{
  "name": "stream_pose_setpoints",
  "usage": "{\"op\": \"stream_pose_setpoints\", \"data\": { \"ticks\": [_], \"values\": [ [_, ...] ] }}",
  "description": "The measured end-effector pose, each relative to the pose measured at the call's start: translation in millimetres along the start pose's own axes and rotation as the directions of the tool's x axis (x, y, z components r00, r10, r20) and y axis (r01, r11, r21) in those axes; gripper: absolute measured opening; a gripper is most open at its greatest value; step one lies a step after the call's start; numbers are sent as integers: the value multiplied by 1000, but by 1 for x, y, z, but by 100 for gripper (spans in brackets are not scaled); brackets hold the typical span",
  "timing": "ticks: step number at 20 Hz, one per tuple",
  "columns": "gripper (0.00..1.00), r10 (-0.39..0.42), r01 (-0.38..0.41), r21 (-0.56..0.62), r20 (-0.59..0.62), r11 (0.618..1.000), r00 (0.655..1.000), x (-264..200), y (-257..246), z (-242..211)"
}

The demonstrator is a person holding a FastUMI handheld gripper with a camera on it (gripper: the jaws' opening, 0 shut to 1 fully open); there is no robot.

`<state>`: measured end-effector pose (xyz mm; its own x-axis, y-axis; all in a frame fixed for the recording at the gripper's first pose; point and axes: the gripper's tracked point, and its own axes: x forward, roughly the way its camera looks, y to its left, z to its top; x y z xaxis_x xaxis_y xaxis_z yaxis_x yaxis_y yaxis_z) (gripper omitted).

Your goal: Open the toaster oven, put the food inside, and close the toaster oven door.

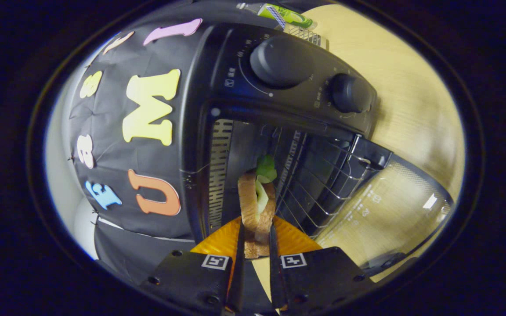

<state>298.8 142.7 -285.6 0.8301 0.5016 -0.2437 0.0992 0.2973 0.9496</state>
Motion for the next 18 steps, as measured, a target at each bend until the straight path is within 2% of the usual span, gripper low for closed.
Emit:
{"op": "stream_pose_setpoints", "data": {
  "ticks": [4, 6, 10, 15, 18],
  "values": [
    [31, 30, -31, 29, 13, 999, 999, 17, 0, -4],
    [33, -10, 10, 15, 0, 1000, 1000, 23, -6, -11],
    [58, -80, 78, -85, -17, 993, 997, 26, -4, -21],
    [71, -209, 183, -226, -92, 957, 974, 27, -4, -37],
    [74, -287, 244, -302, -108, 922, 952, 24, -7, -43]
  ]
}}
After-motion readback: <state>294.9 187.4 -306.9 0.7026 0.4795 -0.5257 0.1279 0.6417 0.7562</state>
